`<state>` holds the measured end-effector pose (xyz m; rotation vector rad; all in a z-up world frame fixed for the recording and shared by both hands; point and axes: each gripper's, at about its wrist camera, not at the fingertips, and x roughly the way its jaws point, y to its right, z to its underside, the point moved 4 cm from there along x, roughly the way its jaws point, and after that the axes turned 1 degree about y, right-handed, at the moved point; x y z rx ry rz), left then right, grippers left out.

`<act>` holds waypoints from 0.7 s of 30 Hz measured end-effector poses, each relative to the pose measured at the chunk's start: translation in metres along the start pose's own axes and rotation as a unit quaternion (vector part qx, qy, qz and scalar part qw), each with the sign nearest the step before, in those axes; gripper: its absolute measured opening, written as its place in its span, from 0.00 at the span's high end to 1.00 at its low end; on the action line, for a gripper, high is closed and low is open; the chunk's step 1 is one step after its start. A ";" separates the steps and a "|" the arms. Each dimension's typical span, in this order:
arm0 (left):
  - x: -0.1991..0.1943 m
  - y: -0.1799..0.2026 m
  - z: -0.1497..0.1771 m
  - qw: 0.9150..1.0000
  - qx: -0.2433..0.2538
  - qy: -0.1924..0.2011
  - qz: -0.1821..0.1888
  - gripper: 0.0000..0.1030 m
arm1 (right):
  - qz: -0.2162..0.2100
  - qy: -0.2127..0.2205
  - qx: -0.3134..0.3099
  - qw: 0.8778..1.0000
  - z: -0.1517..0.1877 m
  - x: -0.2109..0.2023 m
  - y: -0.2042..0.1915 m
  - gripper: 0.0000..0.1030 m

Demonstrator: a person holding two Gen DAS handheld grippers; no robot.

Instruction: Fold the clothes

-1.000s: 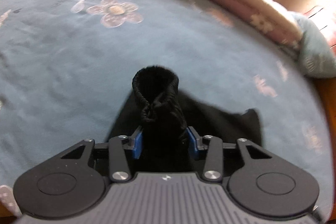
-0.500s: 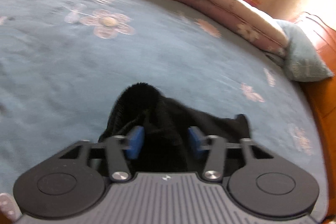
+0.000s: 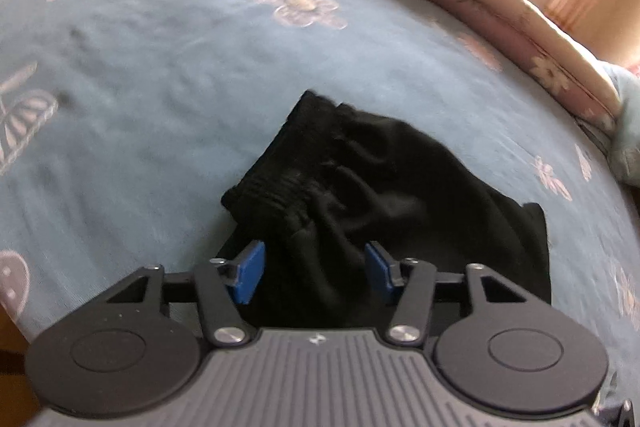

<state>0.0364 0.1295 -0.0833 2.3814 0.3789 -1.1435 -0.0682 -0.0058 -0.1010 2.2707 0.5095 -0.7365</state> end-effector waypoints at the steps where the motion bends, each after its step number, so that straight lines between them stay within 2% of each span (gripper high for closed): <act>1: 0.004 -0.003 0.000 1.000 -0.008 -0.003 0.000 0.66 | 0.000 -0.001 0.001 1.000 0.000 0.000 0.000 0.07; 2: 0.007 -0.007 0.000 1.000 -0.015 -0.006 0.000 0.69 | 0.000 -0.003 0.003 1.000 0.001 -0.001 0.000 0.07; 3: 0.009 -0.007 -0.001 1.000 -0.015 -0.005 0.001 0.81 | 0.000 -0.005 0.005 1.000 0.002 -0.002 -0.001 0.07; 4: 0.010 -0.008 -0.002 1.000 -0.016 -0.004 0.002 0.86 | -0.002 -0.007 0.006 1.000 0.003 -0.001 -0.001 0.07; 8: -0.004 -0.002 -0.010 0.999 0.007 0.034 0.012 0.88 | -0.005 -0.017 0.010 1.000 0.006 0.000 -0.002 0.07; 11: 0.002 -0.008 -0.008 0.999 0.000 0.032 0.009 0.88 | -0.008 -0.025 0.019 0.999 0.009 0.001 -0.002 0.07; 18: 0.016 -0.022 -0.005 0.999 -0.017 0.028 0.002 0.82 | -0.010 -0.034 0.022 0.999 0.010 0.004 -0.003 0.07; 20: 0.011 -0.024 -0.006 0.999 -0.018 0.035 0.002 0.75 | -0.009 -0.032 0.023 0.999 0.009 0.003 -0.001 0.07; 21: 0.005 -0.026 -0.005 0.999 -0.023 0.042 -0.003 0.63 | -0.009 -0.031 0.024 0.999 0.009 0.002 0.000 0.07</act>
